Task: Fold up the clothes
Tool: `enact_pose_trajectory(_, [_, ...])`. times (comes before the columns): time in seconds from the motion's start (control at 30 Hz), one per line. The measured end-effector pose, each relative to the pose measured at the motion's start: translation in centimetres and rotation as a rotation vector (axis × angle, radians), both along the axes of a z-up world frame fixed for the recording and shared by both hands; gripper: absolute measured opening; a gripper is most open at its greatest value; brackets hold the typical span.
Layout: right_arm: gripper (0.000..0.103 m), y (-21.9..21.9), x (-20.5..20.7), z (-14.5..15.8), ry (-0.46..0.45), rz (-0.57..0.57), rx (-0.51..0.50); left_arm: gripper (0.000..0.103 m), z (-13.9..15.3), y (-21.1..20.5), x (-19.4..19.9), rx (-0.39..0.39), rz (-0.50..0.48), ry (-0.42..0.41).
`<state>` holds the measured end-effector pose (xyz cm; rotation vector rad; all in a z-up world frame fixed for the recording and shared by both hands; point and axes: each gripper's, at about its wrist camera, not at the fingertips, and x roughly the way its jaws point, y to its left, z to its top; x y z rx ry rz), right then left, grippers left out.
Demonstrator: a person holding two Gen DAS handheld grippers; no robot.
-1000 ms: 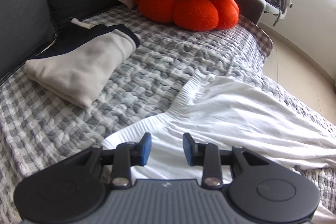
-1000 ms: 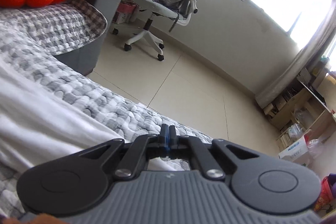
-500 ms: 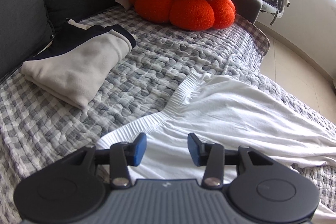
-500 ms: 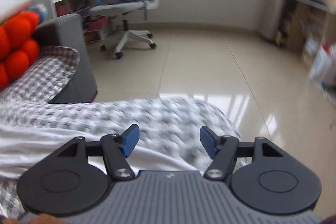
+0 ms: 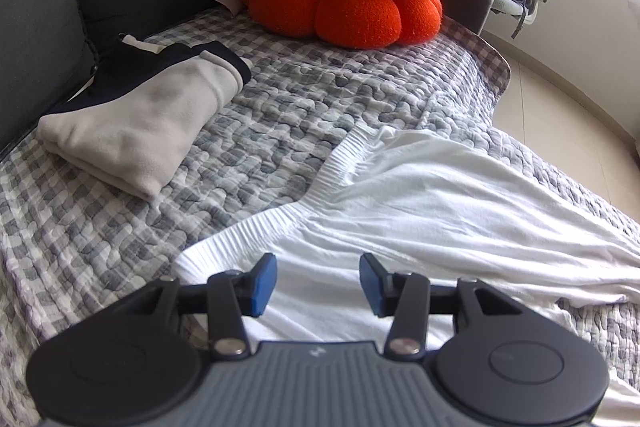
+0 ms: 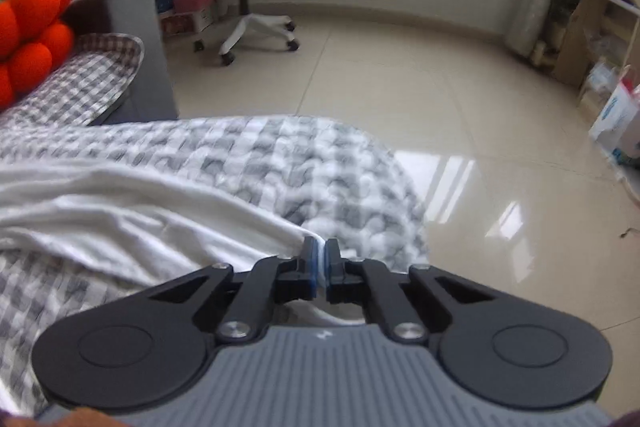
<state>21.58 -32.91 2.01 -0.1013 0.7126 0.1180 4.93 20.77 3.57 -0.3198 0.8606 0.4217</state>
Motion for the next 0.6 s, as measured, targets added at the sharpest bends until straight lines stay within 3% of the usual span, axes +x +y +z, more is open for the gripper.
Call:
enact_pose_trajectory(0.17, [0.003, 0.0, -0.1, 0.7, -0.114, -0.071, -0.069, 0.047, 0.0, -0.2, 0.1, 0.005, -0.006, 0.0])
enact_pose_trajectory(0.33, [0.003, 0.1, 0.6, -0.7, -0.117, -0.125, -0.123, 0.047, 0.0, -0.5, 0.1, 0.011, -0.013, -0.001])
enact_pose_trajectory(0.5, [0.02, -4.3, 0.7, -1.5, -0.026, -0.276, 0.087, 0.047, 0.1, -0.4, -0.1, 0.008, -0.01, -0.003])
enact_pose_trajectory(0.57, [0.04, -6.1, 0.8, -1.7, 0.012, -0.337, 0.175, 0.047, 0.1, -0.4, 0.0, 0.003, -0.008, -0.004])
enact_pose_trajectory(0.6, [0.045, -7.0, 0.8, -1.9, 0.031, -0.368, 0.22, 0.047, 0.1, -0.4, 0.0, 0.002, -0.009, -0.004])
